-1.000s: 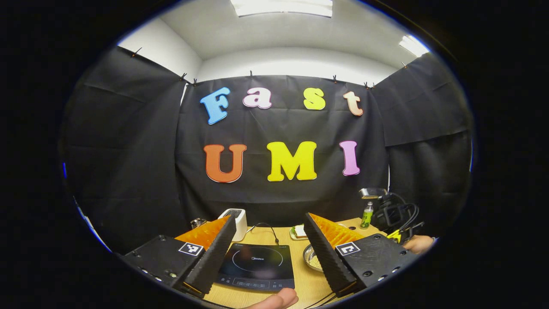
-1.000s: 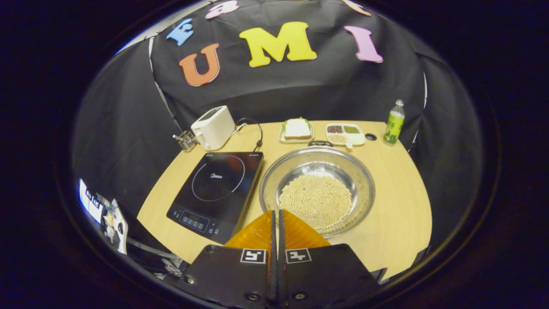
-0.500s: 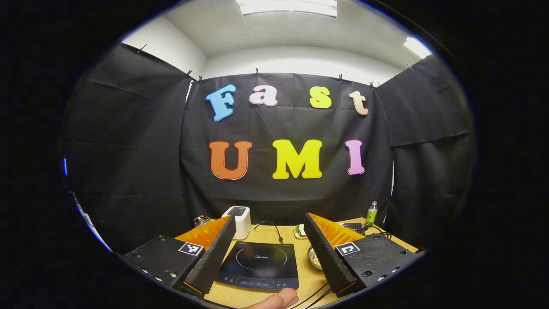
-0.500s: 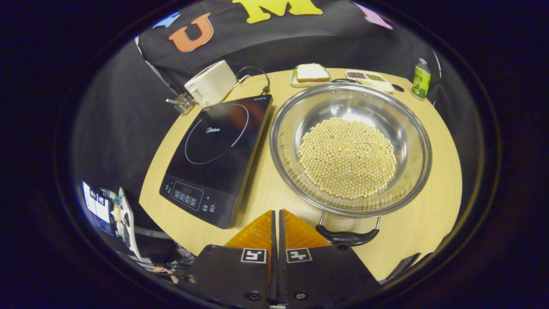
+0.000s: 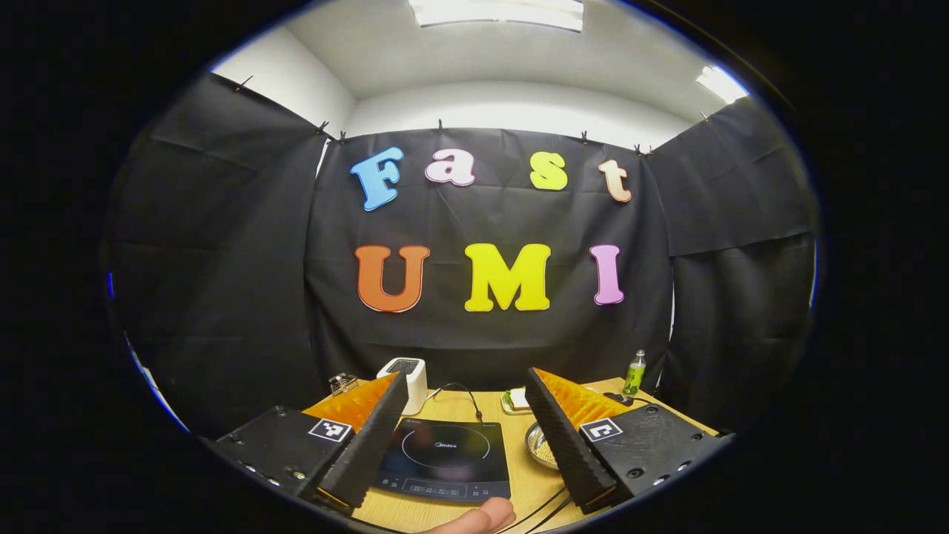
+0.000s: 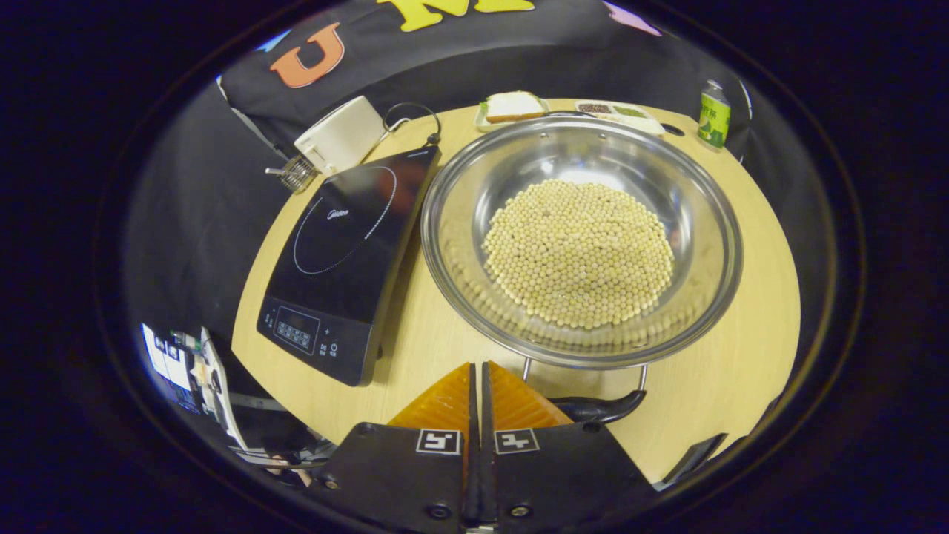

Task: First push the handle of the pot to place it horizontally, then grasp the pot with both hands and set it on the induction cooktop.

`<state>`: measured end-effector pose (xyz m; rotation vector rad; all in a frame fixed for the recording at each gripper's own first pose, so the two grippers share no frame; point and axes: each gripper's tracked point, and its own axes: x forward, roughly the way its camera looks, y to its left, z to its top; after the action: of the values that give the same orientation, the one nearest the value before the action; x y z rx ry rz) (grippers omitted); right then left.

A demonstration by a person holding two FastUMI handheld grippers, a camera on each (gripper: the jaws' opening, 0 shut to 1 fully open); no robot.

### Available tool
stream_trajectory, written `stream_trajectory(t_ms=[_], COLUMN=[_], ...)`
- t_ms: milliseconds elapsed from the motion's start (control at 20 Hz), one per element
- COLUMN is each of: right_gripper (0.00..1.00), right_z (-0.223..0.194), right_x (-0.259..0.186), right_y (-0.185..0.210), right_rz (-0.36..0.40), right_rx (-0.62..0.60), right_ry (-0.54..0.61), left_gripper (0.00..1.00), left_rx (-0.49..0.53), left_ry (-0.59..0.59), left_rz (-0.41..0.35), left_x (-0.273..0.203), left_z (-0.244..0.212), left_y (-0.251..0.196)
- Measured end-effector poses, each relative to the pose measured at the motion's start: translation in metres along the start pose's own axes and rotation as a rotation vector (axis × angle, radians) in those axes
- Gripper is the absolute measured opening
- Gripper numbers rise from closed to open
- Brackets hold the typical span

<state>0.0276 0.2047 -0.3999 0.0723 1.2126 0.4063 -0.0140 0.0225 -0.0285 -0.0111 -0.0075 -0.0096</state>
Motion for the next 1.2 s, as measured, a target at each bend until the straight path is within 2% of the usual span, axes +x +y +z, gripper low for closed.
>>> stream_trajectory(t_ms=[300,700,850,1200], right_gripper=[0.02,0.02,0.02,0.04], right_z=[-0.001,0.001,0.001,0.009], right_x=[-0.013,-0.012,-0.014,-0.014], right_y=[-0.03,-0.082,-0.098,-0.149], right_rz=[-0.007,-0.054,-0.044,-0.091], right_rx=[0.018,0.033,0.049,0.083], right_ry=[-0.005,-0.047,-0.047,-0.072], left_gripper=[0.96,0.96,0.96,0.96], left_rx=[0.003,0.008,0.006,0.013], left_ry=[0.002,-0.012,-0.02,-0.019], left_rz=[-0.007,-0.002,0.0,-0.004], left_x=[0.001,-0.003,-0.004,0.0], left_z=[-0.002,0.005,0.011,0.011], left_y=[-0.005,-0.005,-0.007,-0.015])
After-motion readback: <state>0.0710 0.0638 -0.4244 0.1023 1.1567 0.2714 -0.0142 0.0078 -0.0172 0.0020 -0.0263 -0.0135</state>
